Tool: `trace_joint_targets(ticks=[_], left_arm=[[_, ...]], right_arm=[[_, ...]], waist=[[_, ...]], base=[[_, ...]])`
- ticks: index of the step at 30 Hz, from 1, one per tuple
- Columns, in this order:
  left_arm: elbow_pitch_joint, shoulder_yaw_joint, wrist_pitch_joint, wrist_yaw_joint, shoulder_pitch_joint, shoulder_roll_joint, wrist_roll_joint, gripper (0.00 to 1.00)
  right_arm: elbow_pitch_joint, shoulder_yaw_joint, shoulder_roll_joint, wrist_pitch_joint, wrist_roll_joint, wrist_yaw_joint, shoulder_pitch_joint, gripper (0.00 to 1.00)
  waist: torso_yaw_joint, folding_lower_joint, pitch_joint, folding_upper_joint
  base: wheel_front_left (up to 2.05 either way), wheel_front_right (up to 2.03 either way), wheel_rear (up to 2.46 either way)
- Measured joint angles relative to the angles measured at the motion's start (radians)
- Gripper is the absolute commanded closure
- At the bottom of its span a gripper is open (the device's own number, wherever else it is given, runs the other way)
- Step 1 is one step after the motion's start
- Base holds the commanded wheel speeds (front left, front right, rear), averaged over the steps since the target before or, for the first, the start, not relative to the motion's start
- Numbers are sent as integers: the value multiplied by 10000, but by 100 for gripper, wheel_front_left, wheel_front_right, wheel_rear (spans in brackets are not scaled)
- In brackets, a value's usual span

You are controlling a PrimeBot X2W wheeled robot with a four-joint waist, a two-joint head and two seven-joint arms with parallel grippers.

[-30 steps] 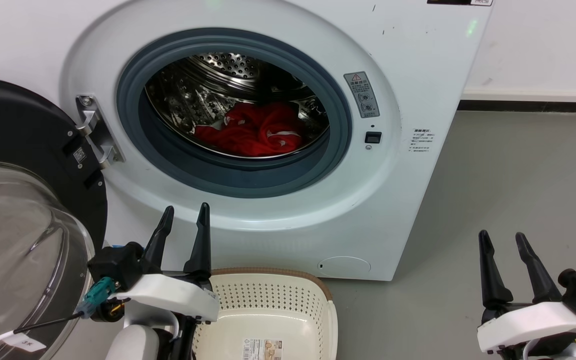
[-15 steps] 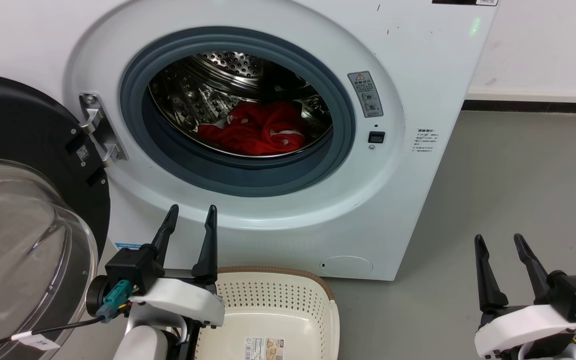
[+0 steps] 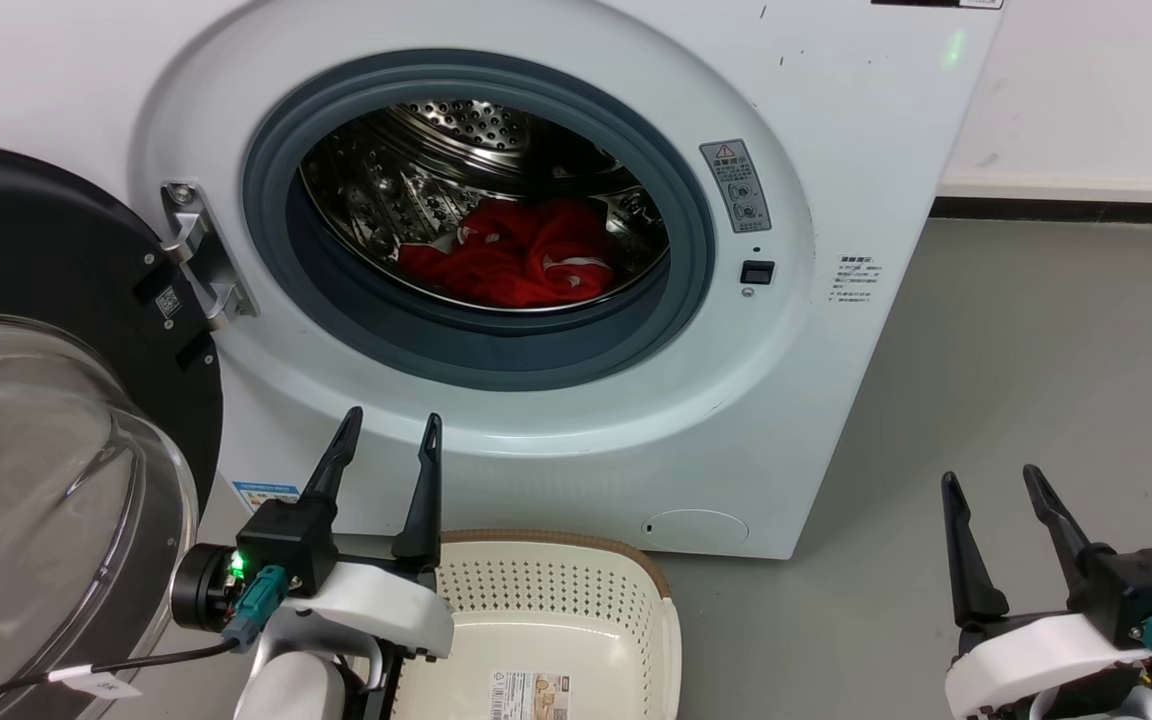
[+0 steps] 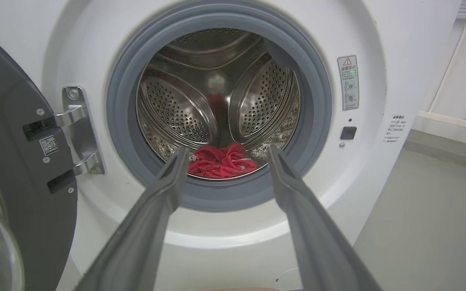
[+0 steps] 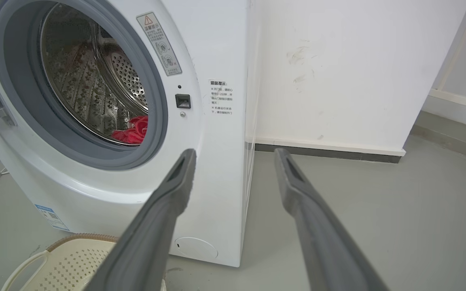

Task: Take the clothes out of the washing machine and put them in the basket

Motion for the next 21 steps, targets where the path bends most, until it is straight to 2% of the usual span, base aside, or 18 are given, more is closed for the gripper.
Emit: trace_joint_targets(ticks=[15, 21], left_arm=[[144, 15, -274, -52, -97, -50, 880, 0], [192, 69, -290, -84, -103, -69, 876, 0]], right_arm=[[117, 6, 0, -303, -662, 0, 98, 0], [176, 8, 0, -311, -650, 0, 98, 0]], waist=[[85, 0, 47, 0], [79, 0, 40, 0]], base=[[0, 0, 0], [0, 0, 0]])
